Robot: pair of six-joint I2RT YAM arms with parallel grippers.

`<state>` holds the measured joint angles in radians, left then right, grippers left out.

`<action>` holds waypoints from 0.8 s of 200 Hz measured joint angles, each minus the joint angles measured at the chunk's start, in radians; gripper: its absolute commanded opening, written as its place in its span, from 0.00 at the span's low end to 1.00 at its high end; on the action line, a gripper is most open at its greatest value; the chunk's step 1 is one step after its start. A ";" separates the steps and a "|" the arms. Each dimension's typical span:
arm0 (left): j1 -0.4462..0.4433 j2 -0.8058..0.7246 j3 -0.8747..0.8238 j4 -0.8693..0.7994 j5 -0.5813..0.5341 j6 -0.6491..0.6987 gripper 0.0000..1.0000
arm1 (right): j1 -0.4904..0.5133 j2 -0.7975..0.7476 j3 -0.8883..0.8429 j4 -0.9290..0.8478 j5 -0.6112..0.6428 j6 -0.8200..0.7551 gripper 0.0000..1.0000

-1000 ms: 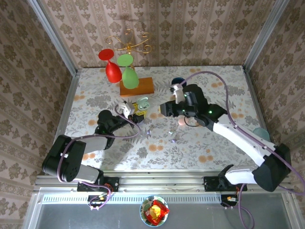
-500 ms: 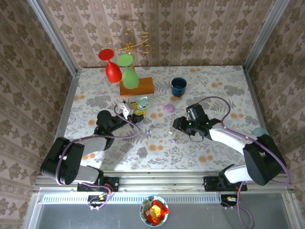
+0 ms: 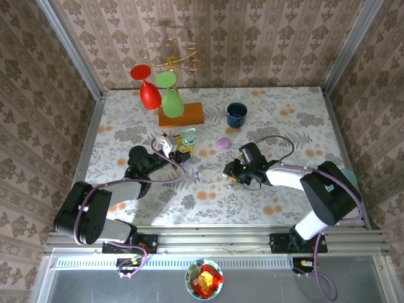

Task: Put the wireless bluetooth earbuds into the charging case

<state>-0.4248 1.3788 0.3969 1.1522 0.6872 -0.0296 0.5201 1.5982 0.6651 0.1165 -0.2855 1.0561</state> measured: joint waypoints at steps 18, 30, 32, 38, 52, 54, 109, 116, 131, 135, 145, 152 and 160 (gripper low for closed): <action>0.000 0.000 0.000 0.000 0.000 0.000 0.38 | 0.000 0.010 0.000 0.016 0.000 0.014 0.32; 0.000 0.000 0.000 -0.001 0.000 0.000 0.38 | 0.000 0.013 0.000 0.018 0.000 0.019 0.31; 0.000 0.000 0.000 -0.001 0.000 0.000 0.38 | 0.000 0.013 0.000 0.018 0.000 0.020 0.31; 0.000 0.000 0.000 -0.002 0.000 0.000 0.38 | 0.000 0.015 0.000 0.018 -0.001 0.022 0.31; 0.000 -0.002 0.000 -0.008 0.000 0.000 0.38 | 0.000 0.021 0.000 0.024 -0.004 0.023 0.30; 0.000 -0.003 0.000 -0.008 0.000 0.000 0.38 | 0.000 0.023 0.000 0.024 -0.005 0.023 0.29; 0.000 -0.011 0.000 -0.011 0.000 0.000 0.38 | -0.005 0.048 0.000 0.045 -0.023 0.037 0.24; 0.000 -0.011 0.000 -0.011 0.000 0.000 0.38 | -0.006 0.049 0.000 0.046 -0.025 0.039 0.23; 0.000 -0.013 0.000 -0.012 0.000 0.001 0.38 | -0.006 0.049 0.001 0.049 -0.026 0.039 0.20; 0.000 -0.013 0.000 -0.012 0.000 0.001 0.38 | -0.006 0.049 0.001 0.050 -0.026 0.039 0.20; 0.000 -0.013 0.000 -0.013 0.001 0.005 0.37 | -0.006 0.049 0.003 0.048 -0.026 0.031 0.20; 0.000 -0.013 0.000 -0.016 0.002 0.010 0.37 | -0.006 0.049 0.006 0.043 -0.026 0.021 0.19; 0.000 -0.013 -0.001 -0.021 0.007 0.016 0.38 | -0.006 0.047 0.011 0.032 -0.023 0.008 0.19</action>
<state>-0.4244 1.3655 0.3962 1.1313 0.6941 -0.0132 0.5140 1.6455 0.6762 0.1486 -0.3088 1.0637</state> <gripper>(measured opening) 0.380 0.198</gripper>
